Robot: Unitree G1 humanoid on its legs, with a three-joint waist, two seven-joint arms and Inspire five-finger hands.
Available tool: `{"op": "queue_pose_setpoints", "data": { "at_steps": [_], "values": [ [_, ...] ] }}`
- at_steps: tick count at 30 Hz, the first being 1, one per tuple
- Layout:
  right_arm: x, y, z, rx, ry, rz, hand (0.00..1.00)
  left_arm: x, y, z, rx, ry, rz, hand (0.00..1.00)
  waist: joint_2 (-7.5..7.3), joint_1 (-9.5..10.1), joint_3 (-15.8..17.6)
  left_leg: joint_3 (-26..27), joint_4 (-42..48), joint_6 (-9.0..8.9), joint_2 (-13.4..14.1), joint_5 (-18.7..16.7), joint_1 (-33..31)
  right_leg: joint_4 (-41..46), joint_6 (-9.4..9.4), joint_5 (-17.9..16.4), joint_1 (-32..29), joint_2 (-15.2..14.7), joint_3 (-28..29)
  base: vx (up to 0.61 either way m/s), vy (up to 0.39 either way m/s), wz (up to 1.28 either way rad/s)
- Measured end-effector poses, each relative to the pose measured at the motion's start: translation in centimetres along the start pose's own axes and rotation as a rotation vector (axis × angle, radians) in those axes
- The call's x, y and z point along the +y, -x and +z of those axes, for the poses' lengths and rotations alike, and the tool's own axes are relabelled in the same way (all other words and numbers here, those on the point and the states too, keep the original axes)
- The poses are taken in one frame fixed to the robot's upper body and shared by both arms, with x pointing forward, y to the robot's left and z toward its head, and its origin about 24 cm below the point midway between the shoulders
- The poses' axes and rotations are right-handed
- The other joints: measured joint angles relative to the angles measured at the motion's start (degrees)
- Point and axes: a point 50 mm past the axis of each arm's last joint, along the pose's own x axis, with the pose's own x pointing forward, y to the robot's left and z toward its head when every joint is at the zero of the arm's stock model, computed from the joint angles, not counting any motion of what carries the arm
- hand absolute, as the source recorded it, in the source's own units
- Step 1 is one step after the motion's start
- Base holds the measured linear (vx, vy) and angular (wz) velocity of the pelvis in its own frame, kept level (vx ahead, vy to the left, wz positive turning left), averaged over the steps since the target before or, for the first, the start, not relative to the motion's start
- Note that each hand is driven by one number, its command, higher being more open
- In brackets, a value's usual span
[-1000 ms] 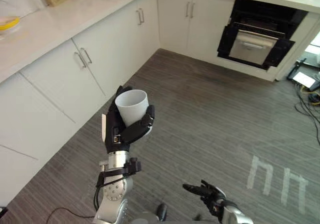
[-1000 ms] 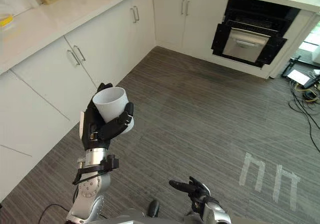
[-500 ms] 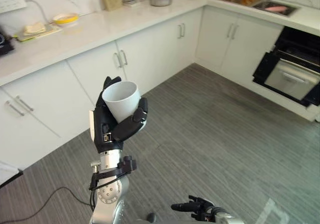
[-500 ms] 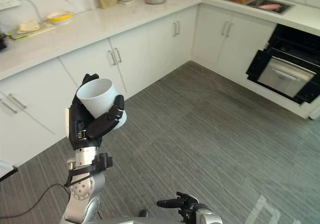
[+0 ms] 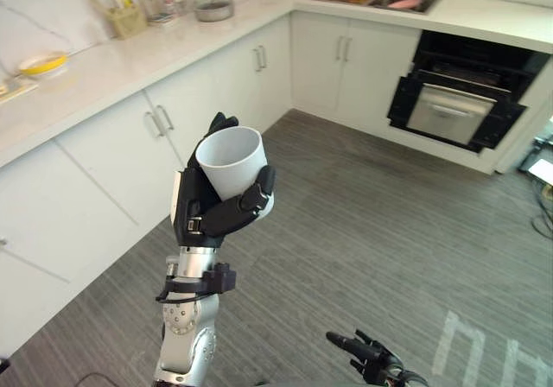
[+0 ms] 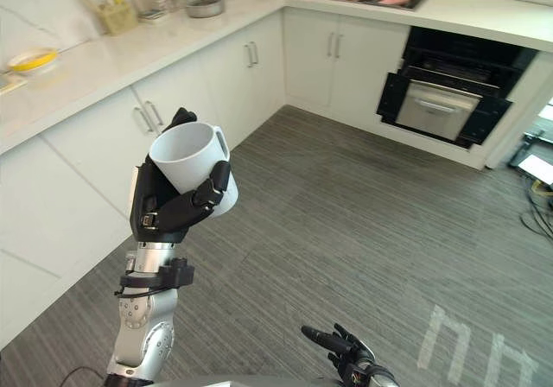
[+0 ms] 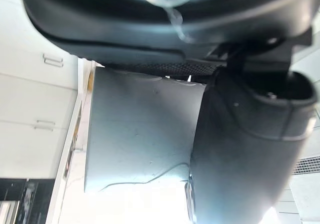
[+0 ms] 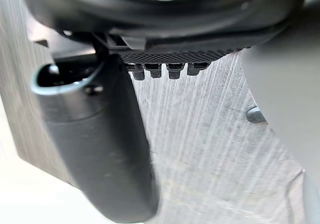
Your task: Walk over to the sink, pick up the cup, carry it to the dishwasher, place the cup inside the dishwasher, then close the dishwasher door
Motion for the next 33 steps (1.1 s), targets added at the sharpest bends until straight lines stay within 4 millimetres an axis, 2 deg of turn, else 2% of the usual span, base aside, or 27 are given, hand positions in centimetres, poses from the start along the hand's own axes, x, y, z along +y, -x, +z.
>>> {"op": "queue_pose_setpoints", "data": {
  "at_steps": [2, 5, 6, 7, 8, 10, 11, 12, 13, 14, 15, 16, 17, 18, 19, 20, 21, 22, 24, 25, 26, 27, 28, 29, 30, 31, 33],
  "values": [
    [-0.3, 0.1, -0.3, 0.014, -0.002, -0.010, 1.00, 0.6, 0.5, 0.0, 0.012, -0.020, 0.014, 0.00, -0.30, 0.90, -0.3, 0.3, -1.4, 0.13, 0.1, 0.1, 0.8, 1.5, -0.13, -2.1, 0.2, -0.1, -0.8, -0.07, -0.057, 0.36],
    [-0.3, 0.0, -0.2, 0.015, -0.001, -0.013, 1.00, 0.5, 0.9, -0.1, 0.018, -0.011, 0.031, 0.00, -0.68, 1.27, -0.2, 2.1, 4.6, -0.24, 0.9, -4.2, -2.7, 1.9, -0.82, -3.9, -0.3, 0.1, -1.2, -0.10, -0.062, 0.18],
    [-0.4, 0.0, -0.2, 0.018, 0.007, -0.016, 1.00, 0.6, 1.2, -0.1, 0.027, -0.010, 0.041, 0.00, -0.67, 1.79, -0.1, 2.5, 12.3, -0.68, 2.3, -8.2, -6.1, 2.6, -1.31, -4.6, -0.5, 1.1, -0.8, -0.07, -0.077, -0.17],
    [-0.5, 0.0, -0.1, 0.026, 0.031, -0.014, 1.00, 0.7, 1.6, 0.0, 0.030, -0.016, 0.050, 0.00, 0.14, 2.19, 0.0, 3.2, 20.2, -1.49, 4.8, -11.9, -8.6, 3.4, -2.15, -5.2, -0.2, 3.1, 0.2, -0.04, -0.073, -0.31],
    [-0.4, 0.0, 0.0, 0.027, 0.041, -0.010, 1.00, 0.8, 1.7, 0.1, 0.026, -0.023, 0.055, 0.00, 0.59, 2.32, 0.3, 3.6, 24.1, -1.36, 6.0, -12.8, -9.6, 4.1, -2.57, -5.6, 0.1, 4.1, 0.8, -0.02, -0.043, -0.32],
    [-0.5, -0.1, 0.2, 0.028, 0.054, -0.013, 1.00, 1.2, 1.7, 0.4, 0.013, -0.036, 0.075, 0.00, 0.76, 2.19, 1.8, 4.1, 41.4, -1.77, 9.0, -12.3, -16.6, 7.8, -4.08, -7.8, 0.0, 5.7, 1.3, -0.01, -0.042, -0.17],
    [-0.6, 0.0, 0.0, 0.034, 0.053, -0.018, 1.00, 1.3, 1.7, 0.4, 0.009, -0.036, 0.085, 0.00, 0.69, 2.28, 2.0, 4.1, 43.9, -1.83, 9.2, -11.4, -17.6, 8.4, -3.96, -8.4, 0.1, 5.7, 1.5, 0.05, -0.021, -0.10],
    [-0.9, 0.1, -0.4, 0.049, 0.045, -0.030, 1.00, 1.7, 1.8, 0.6, -0.004, -0.042, 0.104, 0.00, -0.43, 2.39, 3.1, 4.8, 47.9, -2.26, 9.4, -10.3, -19.1, 8.6, -4.00, -8.8, 1.1, 4.7, 1.9, 0.11, 0.036, -0.17],
    [-1.1, 0.1, -0.2, 0.045, 0.034, -0.039, 1.00, 2.3, 1.8, 0.9, -0.015, -0.059, 0.113, 0.00, -0.30, 2.60, 4.0, 6.5, 46.3, -2.01, 8.9, -13.7, -19.4, 8.1, -3.89, -9.0, 2.2, 3.7, 2.6, 0.12, 0.057, -0.15],
    [-1.3, 0.1, 0.0, 0.042, 0.040, -0.045, 1.00, 2.5, 1.8, 1.0, -0.017, -0.064, 0.109, 0.00, -0.23, 2.51, 4.3, 6.9, 43.9, -1.74, 8.3, -14.5, -19.8, 7.9, -3.60, -9.1, 2.5, 3.1, 2.6, 0.13, 0.096, -0.10],
    [-1.7, 0.2, -0.1, 0.047, 0.047, -0.056, 1.00, 2.5, 1.8, 1.0, -0.019, -0.066, 0.098, 0.00, -0.45, 2.55, 4.5, 7.1, 36.7, -1.79, 6.3, -14.2, -20.7, 7.2, -2.88, -9.6, 3.1, 1.5, 2.7, 0.16, 0.133, -0.03],
    [-1.9, 0.3, -0.4, 0.058, 0.047, -0.062, 1.00, 2.4, 1.8, 1.0, -0.019, -0.062, 0.086, 0.00, -0.59, 3.06, 4.7, 6.5, 26.3, -1.94, 4.5, -10.6, -20.8, 6.2, -2.12, -10.0, 4.2, 0.2, 2.9, 0.24, 0.206, -0.06],
    [-2.0, 0.3, -0.4, 0.060, 0.049, -0.063, 1.00, 2.3, 1.8, 1.0, -0.018, -0.061, 0.080, 0.00, -0.44, 3.31, 4.7, 5.8, 21.0, -2.21, 4.0, -8.3, -20.8, 5.8, -1.57, -10.4, 4.8, -0.2, 3.1, 0.25, 0.217, -0.16],
    [-2.0, 0.3, -0.4, 0.058, 0.058, -0.062, 1.00, 2.3, 1.9, 1.0, -0.014, -0.060, 0.075, 0.00, -0.18, 3.74, 4.9, 4.5, 17.1, -3.30, 3.9, -1.5, -20.8, 5.0, -0.62, -11.5, 6.5, -0.4, 3.9, 0.24, 0.223, -0.19],
    [-1.9, 0.3, -0.4, 0.057, 0.068, -0.062, 1.00, 2.3, 2.1, 0.9, -0.008, -0.060, 0.077, 0.00, -0.36, 3.94, 4.8, 4.6, 18.0, -2.61, 3.6, 0.9, -20.7, 4.8, -0.32, -12.2, 7.1, -0.6, 4.6, 0.34, 0.305, -0.24],
    [-1.4, 0.1, -0.3, 0.037, 0.075, -0.047, 1.00, 2.3, 2.2, 0.5, 0.003, -0.049, 0.092, 0.00, -1.18, 4.39, 4.6, 4.9, 25.8, 0.33, 1.7, -3.6, -23.0, 5.8, -0.65, -15.1, 7.7, -2.3, 5.9, 0.35, 0.286, -0.15],
    [-1.4, 0.1, -0.3, 0.036, 0.073, -0.045, 1.00, 2.3, 2.2, 0.5, 0.003, -0.044, 0.096, 0.00, -1.31, 4.36, 4.6, 5.0, 27.1, 0.57, 1.5, -4.4, -23.5, 6.3, -0.51, -15.1, 7.7, -2.4, 6.1, 0.45, 0.300, -0.11],
    [-1.3, 0.0, -0.5, 0.039, 0.067, -0.045, 1.00, 2.3, 2.3, 0.3, 0.008, -0.034, 0.105, 0.00, -1.37, 4.30, 4.6, 5.1, 30.1, 1.83, 0.9, -6.3, -24.5, 7.8, 0.47, -14.9, 7.6, -3.1, 6.9, 0.42, 0.240, 0.04],
    [-1.3, 0.0, -0.7, 0.042, 0.055, -0.053, 1.00, 2.4, 2.5, -0.4, 0.050, -0.026, 0.109, 0.00, -2.55, 4.45, 4.5, 7.1, 30.3, 3.53, -1.3, -8.3, -21.5, 14.6, 1.54, -14.2, 6.8, -5.7, 8.3, 0.46, 0.272, -0.07],
    [-1.2, 0.0, -0.9, 0.037, 0.039, -0.058, 1.00, 2.4, 2.5, -0.6, 0.069, -0.019, 0.098, 0.00, -3.27, 4.48, 4.2, 8.1, 28.8, 4.09, -2.3, -9.6, -18.6, 20.6, 3.83, -12.9, 5.1, -6.9, 8.5, 0.39, 0.217, -0.35],
    [-1.0, 0.0, -0.9, 0.022, 0.029, -0.055, 1.00, 2.4, 2.4, -0.5, 0.072, -0.020, 0.082, 0.00, -3.98, 4.43, 4.0, 9.2, 26.9, 4.47, -3.0, -10.5, -15.4, 28.2, 7.90, -10.2, 2.4, -8.0, 9.1, 0.45, 0.238, -0.48],
    [-0.7, -0.1, -0.6, 0.007, 0.032, -0.046, 1.00, 2.4, 2.3, -0.3, 0.069, -0.030, 0.068, 0.00, -4.71, 4.35, 4.0, 10.2, 25.2, 4.76, -3.4, -11.2, -12.6, 34.9, 10.20, -7.0, -0.4, -8.7, 9.8, 0.37, 0.186, -0.57],
    [-0.4, -0.1, -0.4, -0.010, 0.036, -0.037, 1.00, 2.4, 2.1, -0.2, 0.065, -0.036, 0.053, 0.00, -5.53, 4.13, 4.0, 10.9, 22.8, 5.02, -4.1, -12.3, -9.5, 41.8, 10.59, -2.0, -3.6, -9.5, 9.8, 0.37, 0.184, -0.49],
    [-0.2, -0.2, -0.3, -0.019, 0.037, -0.032, 1.00, 2.3, 2.0, -0.2, 0.067, -0.038, 0.045, 0.00, -5.78, 3.83, 4.1, 11.1, 20.9, 5.23, -4.5, -12.7, -7.0, 46.7, 9.75, 1.0, -5.6, -9.9, 9.7, 0.35, 0.172, -0.43],
    [0.1, -0.2, 0.1, -0.039, 0.046, -0.023, 1.00, 2.0, 1.8, -0.3, 0.070, -0.038, 0.033, 0.00, -5.88, 3.01, 4.1, 11.3, 17.8, 5.36, -4.7, -12.9, -2.7, 55.7, 7.15, -0.2, -10.3, -9.4, 8.9, 0.35, 0.144, -0.28],
    [0.4, -0.2, 0.4, -0.050, 0.057, -0.016, 1.00, 1.7, 1.5, -0.4, 0.072, -0.060, 0.019, 0.00, -5.80, 2.03, 4.1, 11.1, 15.2, 5.63, -4.2, -13.0, 0.8, 60.7, 4.04, -3.2, -14.4, -7.7, 7.2, 0.33, 0.118, -0.14],
    [0.6, -0.2, 0.2, -0.051, 0.045, -0.020, 1.00, 0.9, 0.9, -0.5, 0.064, -0.055, -0.018, 0.00, -5.76, 0.73, 4.1, 10.2, 12.3, 5.03, -3.7, -12.9, 4.6, 59.1, 3.08, -7.7, -20.5, -4.7, 4.0, 0.38, 0.057, 0.19]
  ]
}}
